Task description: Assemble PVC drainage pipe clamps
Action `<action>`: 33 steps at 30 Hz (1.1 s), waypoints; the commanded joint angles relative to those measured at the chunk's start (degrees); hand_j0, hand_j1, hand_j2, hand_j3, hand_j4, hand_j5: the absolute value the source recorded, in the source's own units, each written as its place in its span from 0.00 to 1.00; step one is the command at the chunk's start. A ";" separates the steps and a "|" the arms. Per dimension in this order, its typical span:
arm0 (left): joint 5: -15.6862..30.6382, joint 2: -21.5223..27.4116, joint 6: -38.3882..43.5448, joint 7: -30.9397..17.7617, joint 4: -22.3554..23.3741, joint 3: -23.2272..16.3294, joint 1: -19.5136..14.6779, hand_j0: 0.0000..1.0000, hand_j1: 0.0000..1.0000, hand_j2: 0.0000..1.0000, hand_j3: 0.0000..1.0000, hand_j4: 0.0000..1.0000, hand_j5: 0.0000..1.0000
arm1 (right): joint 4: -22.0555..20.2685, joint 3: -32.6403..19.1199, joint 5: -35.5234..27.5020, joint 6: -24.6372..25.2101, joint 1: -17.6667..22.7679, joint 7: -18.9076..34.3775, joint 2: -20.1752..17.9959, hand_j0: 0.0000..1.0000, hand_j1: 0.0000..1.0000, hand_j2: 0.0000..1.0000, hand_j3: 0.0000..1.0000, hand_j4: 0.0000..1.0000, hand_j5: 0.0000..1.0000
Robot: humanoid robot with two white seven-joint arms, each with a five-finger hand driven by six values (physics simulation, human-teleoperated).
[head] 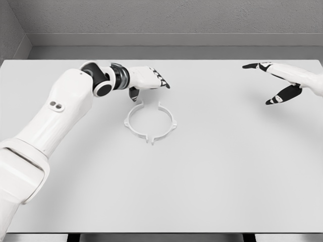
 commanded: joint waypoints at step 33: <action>0.81 -1.36 -0.33 0.34 -0.77 -2.09 0.09 1.00 1.00 1.00 1.00 1.00 1.00 | -0.99 -0.31 -0.52 0.16 0.35 -0.02 -0.32 1.00 1.00 1.00 1.00 1.00 1.00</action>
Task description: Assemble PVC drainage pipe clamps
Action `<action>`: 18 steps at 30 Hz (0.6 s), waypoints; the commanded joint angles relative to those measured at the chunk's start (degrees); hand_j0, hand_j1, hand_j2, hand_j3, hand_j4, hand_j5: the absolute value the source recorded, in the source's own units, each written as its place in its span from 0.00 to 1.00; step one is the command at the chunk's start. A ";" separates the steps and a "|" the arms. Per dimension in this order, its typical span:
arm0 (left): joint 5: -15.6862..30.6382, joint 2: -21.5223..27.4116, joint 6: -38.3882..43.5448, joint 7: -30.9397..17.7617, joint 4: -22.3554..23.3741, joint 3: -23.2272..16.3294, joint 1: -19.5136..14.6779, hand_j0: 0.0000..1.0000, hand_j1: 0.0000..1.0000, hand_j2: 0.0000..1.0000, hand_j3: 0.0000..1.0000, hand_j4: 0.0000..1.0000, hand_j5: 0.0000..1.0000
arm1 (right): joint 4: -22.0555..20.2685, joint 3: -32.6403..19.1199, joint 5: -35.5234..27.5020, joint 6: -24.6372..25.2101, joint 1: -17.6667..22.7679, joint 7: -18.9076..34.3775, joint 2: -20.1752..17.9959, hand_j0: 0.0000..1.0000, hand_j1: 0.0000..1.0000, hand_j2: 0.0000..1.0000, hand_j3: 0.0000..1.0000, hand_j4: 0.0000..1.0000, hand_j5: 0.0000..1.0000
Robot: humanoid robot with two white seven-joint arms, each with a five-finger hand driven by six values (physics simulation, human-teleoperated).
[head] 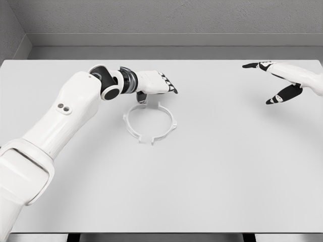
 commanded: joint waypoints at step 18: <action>17.59 16.14 -6.02 -0.43 -10.02 3.15 -0.17 1.00 1.00 1.00 1.00 1.00 1.00 | -0.29 -0.04 -0.42 0.16 0.09 -0.02 -0.06 1.00 1.00 1.00 1.00 1.00 1.00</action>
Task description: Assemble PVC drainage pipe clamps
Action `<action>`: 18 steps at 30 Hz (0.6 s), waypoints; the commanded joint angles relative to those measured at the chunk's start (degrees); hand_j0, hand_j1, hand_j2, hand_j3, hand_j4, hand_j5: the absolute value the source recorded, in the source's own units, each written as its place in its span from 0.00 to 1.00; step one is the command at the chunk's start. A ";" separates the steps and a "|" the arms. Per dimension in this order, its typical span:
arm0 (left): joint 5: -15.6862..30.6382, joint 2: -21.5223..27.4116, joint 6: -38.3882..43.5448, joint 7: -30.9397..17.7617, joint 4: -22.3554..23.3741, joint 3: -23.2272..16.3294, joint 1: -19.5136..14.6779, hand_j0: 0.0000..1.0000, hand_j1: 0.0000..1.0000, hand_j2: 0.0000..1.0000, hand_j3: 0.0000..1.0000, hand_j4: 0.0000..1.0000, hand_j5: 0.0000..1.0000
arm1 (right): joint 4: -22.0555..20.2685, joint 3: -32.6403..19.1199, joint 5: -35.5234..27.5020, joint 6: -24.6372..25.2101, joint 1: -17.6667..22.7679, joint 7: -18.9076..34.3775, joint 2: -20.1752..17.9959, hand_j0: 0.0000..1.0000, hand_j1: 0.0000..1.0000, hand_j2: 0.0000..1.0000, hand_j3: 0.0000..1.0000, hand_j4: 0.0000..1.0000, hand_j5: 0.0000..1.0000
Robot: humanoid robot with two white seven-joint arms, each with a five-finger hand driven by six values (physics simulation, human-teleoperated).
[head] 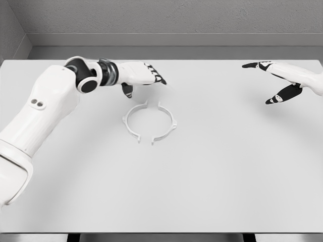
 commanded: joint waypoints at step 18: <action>4.23 3.25 -2.53 0.17 -0.28 1.79 4.66 1.00 1.00 1.00 1.00 1.00 1.00 | -0.38 -0.66 -0.51 0.16 0.35 -0.02 -0.40 1.00 1.00 1.00 1.00 1.00 1.00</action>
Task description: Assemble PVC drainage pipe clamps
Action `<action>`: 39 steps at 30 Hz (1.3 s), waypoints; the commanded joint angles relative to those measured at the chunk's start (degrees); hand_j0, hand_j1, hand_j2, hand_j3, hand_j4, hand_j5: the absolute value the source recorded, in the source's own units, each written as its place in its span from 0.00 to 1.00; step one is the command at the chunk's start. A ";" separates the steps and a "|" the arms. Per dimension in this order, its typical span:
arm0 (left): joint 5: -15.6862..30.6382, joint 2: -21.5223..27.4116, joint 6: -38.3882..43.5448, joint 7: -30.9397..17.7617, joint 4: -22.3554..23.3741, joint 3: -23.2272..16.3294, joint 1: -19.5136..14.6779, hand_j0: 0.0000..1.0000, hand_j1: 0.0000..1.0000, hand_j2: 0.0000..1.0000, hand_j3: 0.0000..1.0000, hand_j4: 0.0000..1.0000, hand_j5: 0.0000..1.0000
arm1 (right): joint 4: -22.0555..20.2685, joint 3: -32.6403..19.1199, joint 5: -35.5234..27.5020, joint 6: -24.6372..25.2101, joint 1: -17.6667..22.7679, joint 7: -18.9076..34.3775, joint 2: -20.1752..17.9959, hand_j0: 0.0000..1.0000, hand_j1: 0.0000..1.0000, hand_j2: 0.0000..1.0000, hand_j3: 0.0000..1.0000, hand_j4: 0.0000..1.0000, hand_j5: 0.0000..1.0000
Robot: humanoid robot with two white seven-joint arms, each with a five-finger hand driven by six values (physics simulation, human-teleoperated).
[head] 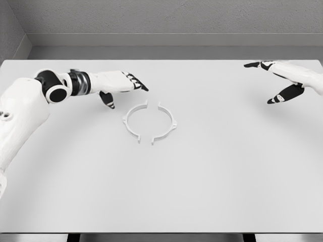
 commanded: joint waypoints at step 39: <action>2.95 -0.16 0.13 -0.30 -2.02 -1.10 1.32 1.00 1.00 1.00 1.00 1.00 1.00 | -3.98 -0.25 -0.18 0.16 2.02 -0.03 -4.08 1.00 1.00 1.00 1.00 1.00 1.00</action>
